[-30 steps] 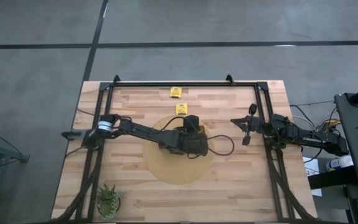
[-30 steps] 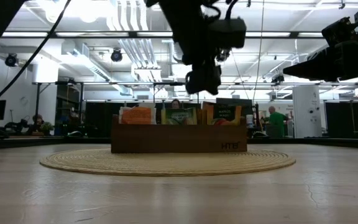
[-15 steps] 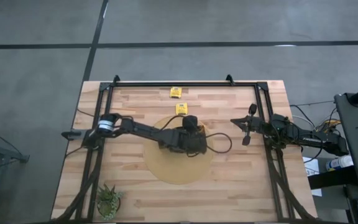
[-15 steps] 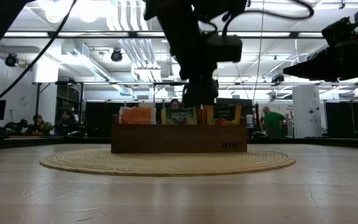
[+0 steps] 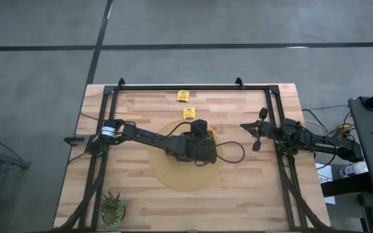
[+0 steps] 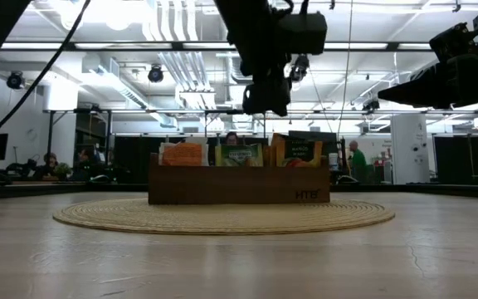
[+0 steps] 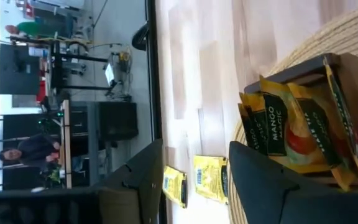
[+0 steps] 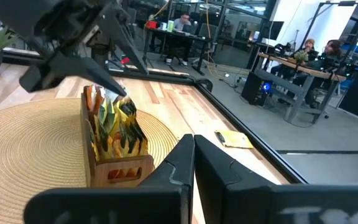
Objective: Pick & Place Tea
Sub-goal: Put the yellow tea bag into the wooden organizer
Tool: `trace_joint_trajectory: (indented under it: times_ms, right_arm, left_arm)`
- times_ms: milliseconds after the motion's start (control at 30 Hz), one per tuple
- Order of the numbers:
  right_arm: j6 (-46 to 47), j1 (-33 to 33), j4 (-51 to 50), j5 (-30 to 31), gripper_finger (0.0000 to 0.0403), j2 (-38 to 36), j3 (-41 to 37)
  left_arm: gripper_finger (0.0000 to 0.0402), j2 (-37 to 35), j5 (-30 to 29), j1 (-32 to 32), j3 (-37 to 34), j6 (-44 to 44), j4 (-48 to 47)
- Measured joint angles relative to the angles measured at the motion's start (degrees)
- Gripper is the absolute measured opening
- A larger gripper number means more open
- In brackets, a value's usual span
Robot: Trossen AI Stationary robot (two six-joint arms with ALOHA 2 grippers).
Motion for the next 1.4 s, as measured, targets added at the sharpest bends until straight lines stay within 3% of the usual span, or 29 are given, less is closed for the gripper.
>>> trace_joint_trajectory:
  times_ms: [267,533,1000,1200,1267,1400]
  right_arm:
    - [0.0,0.0,0.0,0.0,0.0009,0.0,0.0]
    - [0.0,0.0,0.0,0.0,0.0009,0.0,0.0]
    - [0.0,0.0,0.0,0.0,0.0009,-0.1,0.0]
    - [0.0,0.0,0.0,0.0,0.0009,0.0,0.0]
    - [0.0,0.0,0.0,0.0,0.0009,0.0,0.0]
    - [0.0,0.0,0.0,0.0,0.0009,0.0,0.0]
  left_arm:
    - [0.0176,-2.9,1.6,2.8,1.0,-1.4,-4.1]
    - [0.0176,-5.5,16.8,9.5,0.9,-8.8,-10.2]
    - [0.0176,-8.0,30.0,21.4,-4.5,-5.6,-10.1]
    - [0.0176,-8.7,31.4,25.7,-7.7,-1.5,-8.2]
    - [0.0176,-8.8,34.6,27.6,-9.0,1.1,-6.7]
    - [0.0176,-8.8,46.7,31.6,-12.8,7.6,-2.4]
